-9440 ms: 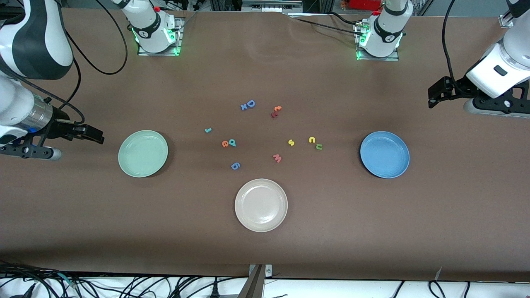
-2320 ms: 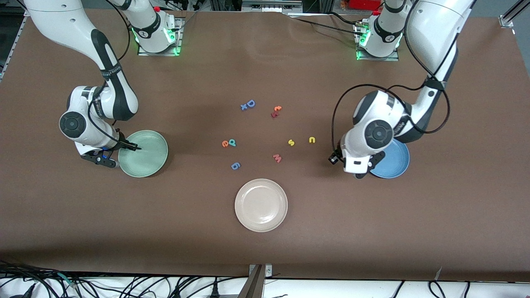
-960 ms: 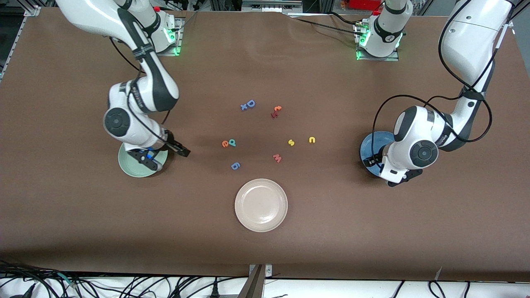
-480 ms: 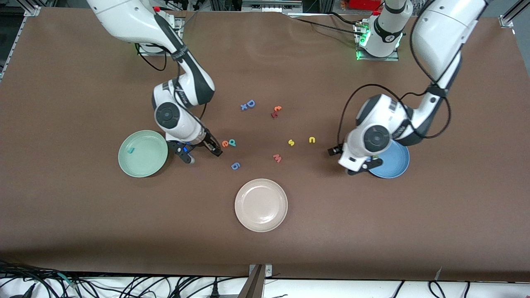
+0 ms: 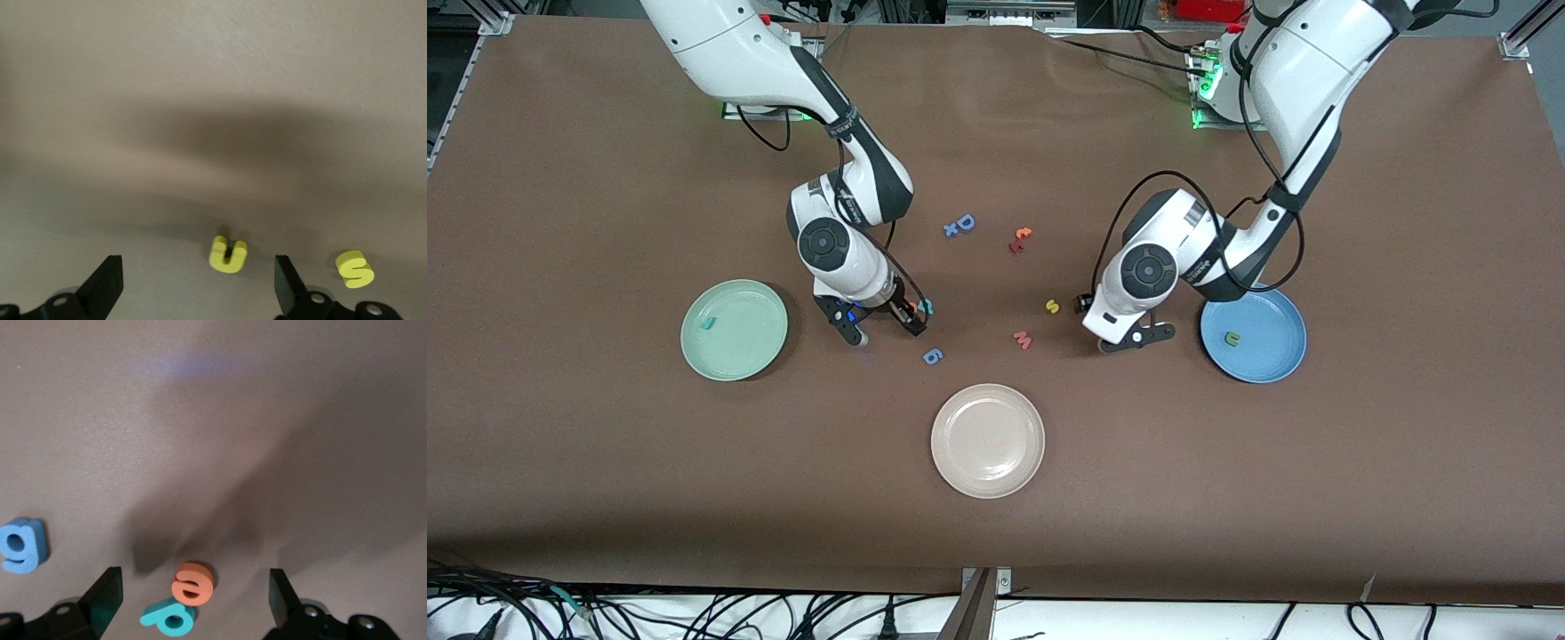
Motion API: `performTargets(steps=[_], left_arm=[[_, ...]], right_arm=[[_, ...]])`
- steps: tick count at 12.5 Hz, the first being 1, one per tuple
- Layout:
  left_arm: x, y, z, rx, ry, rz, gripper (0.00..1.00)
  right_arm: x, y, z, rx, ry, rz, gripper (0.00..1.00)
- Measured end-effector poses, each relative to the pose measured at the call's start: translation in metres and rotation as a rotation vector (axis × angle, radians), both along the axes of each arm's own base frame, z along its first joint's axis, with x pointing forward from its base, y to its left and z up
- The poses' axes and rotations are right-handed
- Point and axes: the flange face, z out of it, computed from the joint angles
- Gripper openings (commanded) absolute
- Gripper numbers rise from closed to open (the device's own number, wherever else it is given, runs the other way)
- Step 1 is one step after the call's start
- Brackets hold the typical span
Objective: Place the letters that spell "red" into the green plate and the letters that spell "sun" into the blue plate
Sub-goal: 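Grasp the orange a with the right gripper while the left gripper grasps yellow u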
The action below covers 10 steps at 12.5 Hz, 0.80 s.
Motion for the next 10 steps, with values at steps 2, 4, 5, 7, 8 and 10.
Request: performTargets(steps=[2, 4, 5, 7, 8, 10], left_arm=[[-0.004, -0.006, -0.007, -0.006, 0.002, -0.009, 0.98], [-0.004, -0.008, -0.011, -0.015, -0.002, -0.009, 0.98], [-0.004, -0.009, -0.015, -0.023, -0.007, -0.007, 0.97], [-0.005, -0.010, -0.023, -0.031, -0.005, -0.004, 0.79], [-0.005, -0.010, -0.025, -0.033, -0.005, -0.005, 0.64], [-0.005, -0.010, -0.025, -0.034, -0.006, -0.005, 0.38]], right_arm=[[-0.001, 0.001, -0.007, 0.002, -0.007, -0.009, 0.92], [-0.003, 0.005, -0.011, 0.002, -0.008, -0.020, 0.86], [-0.005, 0.009, -0.011, 0.002, -0.008, -0.024, 0.83], [-0.008, 0.015, -0.010, 0.003, -0.008, -0.027, 0.71], [-0.007, 0.016, -0.009, 0.004, -0.010, -0.029, 0.59], [-0.006, 0.017, -0.008, 0.006, -0.013, -0.029, 0.52]])
